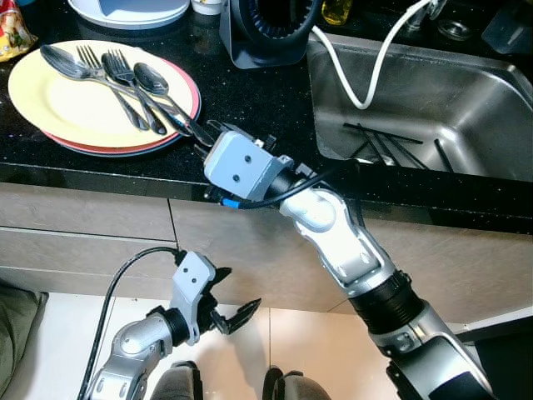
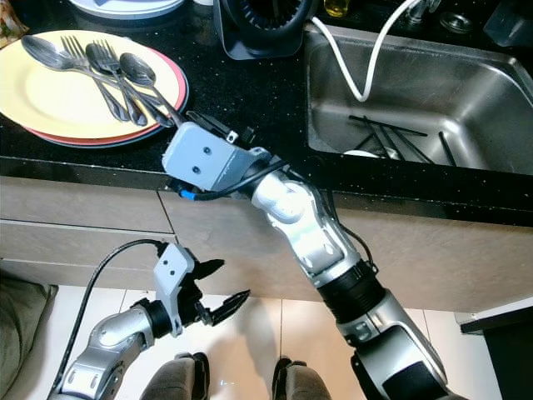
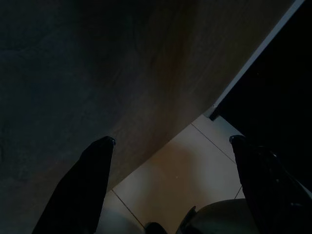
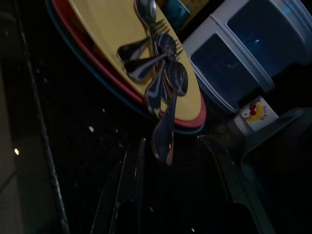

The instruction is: Kitchen organization

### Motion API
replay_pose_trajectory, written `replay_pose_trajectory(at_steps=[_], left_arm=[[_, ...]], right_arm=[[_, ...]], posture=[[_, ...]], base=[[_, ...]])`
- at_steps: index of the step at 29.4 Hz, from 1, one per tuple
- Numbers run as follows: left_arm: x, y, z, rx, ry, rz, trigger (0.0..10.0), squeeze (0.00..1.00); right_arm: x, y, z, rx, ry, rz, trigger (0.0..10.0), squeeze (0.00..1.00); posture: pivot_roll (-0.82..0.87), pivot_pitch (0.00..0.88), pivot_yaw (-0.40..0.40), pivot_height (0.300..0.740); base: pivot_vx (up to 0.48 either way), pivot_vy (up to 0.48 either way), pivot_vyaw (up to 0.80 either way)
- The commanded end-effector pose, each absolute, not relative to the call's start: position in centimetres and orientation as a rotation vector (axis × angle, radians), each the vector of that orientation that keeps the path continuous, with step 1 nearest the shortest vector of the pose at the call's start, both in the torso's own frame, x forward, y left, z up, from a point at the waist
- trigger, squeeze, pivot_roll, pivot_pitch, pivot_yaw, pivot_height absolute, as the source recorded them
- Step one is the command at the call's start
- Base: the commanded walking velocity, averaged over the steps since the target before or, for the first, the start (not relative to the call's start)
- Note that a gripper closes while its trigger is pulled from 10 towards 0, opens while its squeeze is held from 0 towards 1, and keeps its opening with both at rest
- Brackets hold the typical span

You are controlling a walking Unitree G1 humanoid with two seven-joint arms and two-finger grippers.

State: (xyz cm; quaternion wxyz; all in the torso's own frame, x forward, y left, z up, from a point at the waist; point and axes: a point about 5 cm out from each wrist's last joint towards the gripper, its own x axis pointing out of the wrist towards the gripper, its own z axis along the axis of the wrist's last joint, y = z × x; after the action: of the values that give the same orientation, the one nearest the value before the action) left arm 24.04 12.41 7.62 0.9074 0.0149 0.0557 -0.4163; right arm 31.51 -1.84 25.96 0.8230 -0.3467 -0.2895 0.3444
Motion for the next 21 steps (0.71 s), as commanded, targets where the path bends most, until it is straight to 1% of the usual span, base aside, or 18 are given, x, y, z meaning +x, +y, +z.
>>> replay_pose_trajectory(at_steps=[1,9,11,19,20,21], left_arm=[[23.48,12.26,7.09,0.027,0.137,-0.872,10.0,0.0],[23.46,12.17,7.06,0.027,0.139,-0.878,10.0,0.0],[23.47,12.14,7.06,0.028,0.139,-0.881,10.0,0.0],[23.51,12.31,7.06,0.032,0.14,-0.882,10.0,0.0],[23.52,12.31,7.07,0.032,0.14,-0.882,10.0,0.0],[23.52,12.31,7.07,0.032,0.14,-0.882,10.0,0.0]], right_arm=[[31.44,-1.68,25.96,-0.773,-0.633,0.731,10.0,0.0],[31.43,-1.36,25.67,-0.836,-0.648,0.726,10.0,0.0],[31.56,-1.42,25.57,-0.876,-0.659,0.701,10.0,0.0],[31.64,-1.43,25.66,-0.904,-0.68,0.672,10.0,0.0],[31.67,-1.42,25.65,-0.91,-0.681,0.669,5.5,0.0],[31.67,-1.42,25.65,-0.91,-0.681,0.669,5.5,0.0]], posture=[[0.15,0.201,-0.072,0.74],[0.15,0.199,-0.072,0.74],[0.15,0.198,-0.072,0.74],[0.15,0.194,-0.072,0.74],[0.15,0.194,-0.072,0.74],[0.15,0.194,-0.072,0.74]], base=[[0.0,0.0,0.0],[0.0,0.0,0.0],[0.0,0.0,0.0],[0.0,0.0,0.0],[0.0,0.0,0.0],[0.0,0.0,0.0]])
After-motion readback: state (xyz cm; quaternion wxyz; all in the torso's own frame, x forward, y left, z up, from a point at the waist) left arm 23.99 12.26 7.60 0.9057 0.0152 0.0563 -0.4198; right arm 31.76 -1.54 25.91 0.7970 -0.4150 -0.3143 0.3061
